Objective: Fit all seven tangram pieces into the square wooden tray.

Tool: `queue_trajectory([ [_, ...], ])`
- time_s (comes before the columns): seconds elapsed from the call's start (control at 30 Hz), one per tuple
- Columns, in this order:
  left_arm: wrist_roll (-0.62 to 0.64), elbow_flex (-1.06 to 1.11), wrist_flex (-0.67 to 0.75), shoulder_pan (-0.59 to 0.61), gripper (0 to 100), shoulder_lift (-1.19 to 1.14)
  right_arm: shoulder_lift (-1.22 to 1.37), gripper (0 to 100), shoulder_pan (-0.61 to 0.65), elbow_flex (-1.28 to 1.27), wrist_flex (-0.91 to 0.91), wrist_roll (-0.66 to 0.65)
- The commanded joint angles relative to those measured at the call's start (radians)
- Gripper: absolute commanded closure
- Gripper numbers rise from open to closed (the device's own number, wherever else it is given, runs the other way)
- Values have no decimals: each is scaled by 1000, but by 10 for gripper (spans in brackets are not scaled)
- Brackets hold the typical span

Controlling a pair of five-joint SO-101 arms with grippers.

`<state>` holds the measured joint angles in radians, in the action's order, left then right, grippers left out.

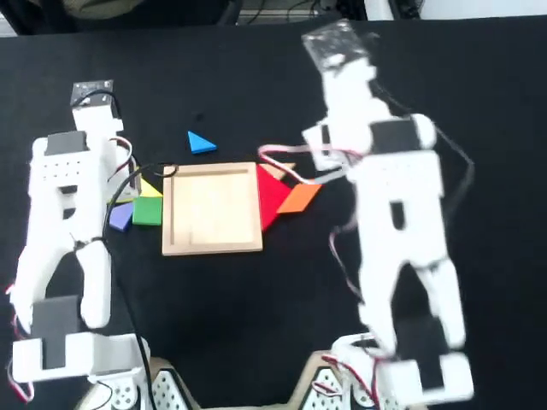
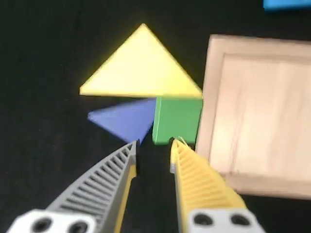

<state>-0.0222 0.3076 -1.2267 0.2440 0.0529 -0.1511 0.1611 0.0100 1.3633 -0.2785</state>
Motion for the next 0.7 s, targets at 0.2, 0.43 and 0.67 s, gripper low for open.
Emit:
queue_trajectory([
  [0.2,101,68,261,176,873,-31,216,882,172,94,-71,6],
  [0.43,196,183,450,170,873,-124,389,881,175,77,-187,6],
  [0.67,253,188,470,173,873,-173,489,772,239,73,-238,-2],
])
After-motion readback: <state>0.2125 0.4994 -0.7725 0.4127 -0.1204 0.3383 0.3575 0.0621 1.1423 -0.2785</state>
